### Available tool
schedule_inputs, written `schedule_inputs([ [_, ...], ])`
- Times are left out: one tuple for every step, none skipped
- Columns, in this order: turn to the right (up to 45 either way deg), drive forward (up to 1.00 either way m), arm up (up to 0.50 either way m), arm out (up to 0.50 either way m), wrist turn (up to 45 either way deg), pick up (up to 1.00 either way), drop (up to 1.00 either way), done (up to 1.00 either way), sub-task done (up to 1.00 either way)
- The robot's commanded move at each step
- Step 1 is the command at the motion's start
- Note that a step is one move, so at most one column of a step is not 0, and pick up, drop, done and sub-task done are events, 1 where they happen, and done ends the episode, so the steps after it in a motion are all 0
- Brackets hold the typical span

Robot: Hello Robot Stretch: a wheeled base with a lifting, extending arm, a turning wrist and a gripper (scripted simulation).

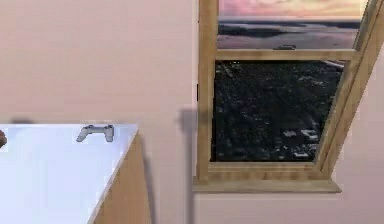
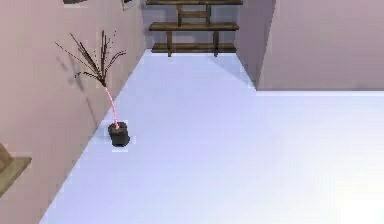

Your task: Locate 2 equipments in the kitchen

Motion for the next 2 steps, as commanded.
schedule_inputs([
  [-27.0, 0.0, 0.0, 0.0, 0.0, 0.0, 0.0, 0.0, 0.0],
  [0.0, 0.0, 0.0, 0.0, 0.0, 0.0, 0.0, 1.0, 0.0],
])
